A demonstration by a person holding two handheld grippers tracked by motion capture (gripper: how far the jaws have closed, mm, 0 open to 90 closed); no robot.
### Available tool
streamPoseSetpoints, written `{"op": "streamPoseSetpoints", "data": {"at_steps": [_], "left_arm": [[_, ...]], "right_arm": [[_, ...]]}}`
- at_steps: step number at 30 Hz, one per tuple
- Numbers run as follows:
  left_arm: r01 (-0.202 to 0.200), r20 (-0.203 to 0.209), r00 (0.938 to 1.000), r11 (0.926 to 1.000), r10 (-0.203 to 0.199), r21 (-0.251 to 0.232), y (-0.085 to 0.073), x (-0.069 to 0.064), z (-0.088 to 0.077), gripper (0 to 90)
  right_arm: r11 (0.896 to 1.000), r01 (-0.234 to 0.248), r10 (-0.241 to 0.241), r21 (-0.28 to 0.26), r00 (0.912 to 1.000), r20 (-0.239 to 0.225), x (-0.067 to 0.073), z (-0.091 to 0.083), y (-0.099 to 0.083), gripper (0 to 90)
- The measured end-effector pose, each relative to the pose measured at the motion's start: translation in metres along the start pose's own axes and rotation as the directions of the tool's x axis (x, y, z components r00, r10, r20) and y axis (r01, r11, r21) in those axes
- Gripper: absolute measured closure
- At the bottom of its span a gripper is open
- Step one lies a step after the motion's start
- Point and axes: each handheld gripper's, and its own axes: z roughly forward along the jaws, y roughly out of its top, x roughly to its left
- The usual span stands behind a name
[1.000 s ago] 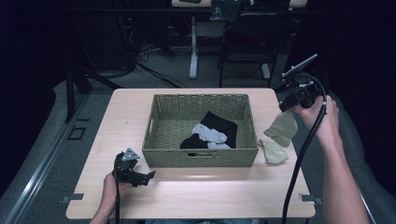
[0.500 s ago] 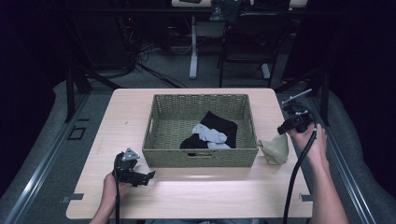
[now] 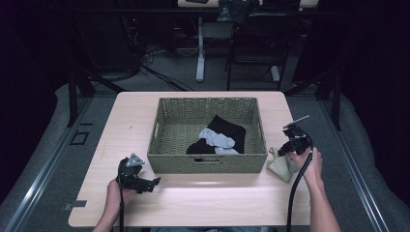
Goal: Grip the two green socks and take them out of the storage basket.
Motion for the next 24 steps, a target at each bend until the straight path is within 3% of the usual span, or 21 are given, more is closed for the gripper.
{"op": "streamPoseSetpoints", "data": {"at_steps": [1, 2, 5, 13, 17, 19, 24], "left_arm": [[0.0, 0.0, 1.0, 1.0, 0.0, 0.0, 0.0, 0.0, 0.0, 0.3], [0.0, 0.0, 1.0, 1.0, 0.0, 0.0, 0.0, 0.0, 0.0, 0.2], [0.0, 0.001, 1.0, 1.0, 0.0, -0.002, 0.0, 0.0, 0.0, 0.2], [-0.001, 0.001, 1.0, 1.0, 0.001, -0.002, 0.0, 0.0, 0.0, 0.3], [-0.002, -0.003, 1.0, 1.0, 0.002, -0.004, 0.0, -0.001, 0.0, 0.3], [-0.001, -0.005, 1.0, 1.0, 0.001, -0.006, 0.0, -0.001, 0.0, 0.3], [0.002, -0.005, 1.0, 1.0, -0.002, -0.007, 0.0, -0.001, 0.0, 0.3]], "right_arm": [[1.0, -0.018, 0.018, -0.02, 0.9998, 0.0, 0.001, 0.002, -0.001, 72.9], [1.0, -0.003, 0.003, -0.005, 1.0, 0.009, 0.002, -0.001, 0.0, 68.4], [0.999, -0.013, 0.013, -0.037, 0.9998, 0.017, 0.004, -0.011, -0.002, 56.4], [0.99, 0.021, -0.02, -0.138, 0.9997, 0.012, 0.014, -0.058, -0.023, 22.1], [0.982, 0.058, -0.058, -0.181, 0.9983, 0.005, 0.022, -0.075, -0.039, 14.8], [0.973, 0.069, -0.072, -0.219, 0.9974, -0.006, 0.027, -0.081, -0.049, 14.3], [0.96, 0.109, -0.11, -0.256, 0.9939, 0.01, 0.035, -0.088, -0.068, 12.0]]}}
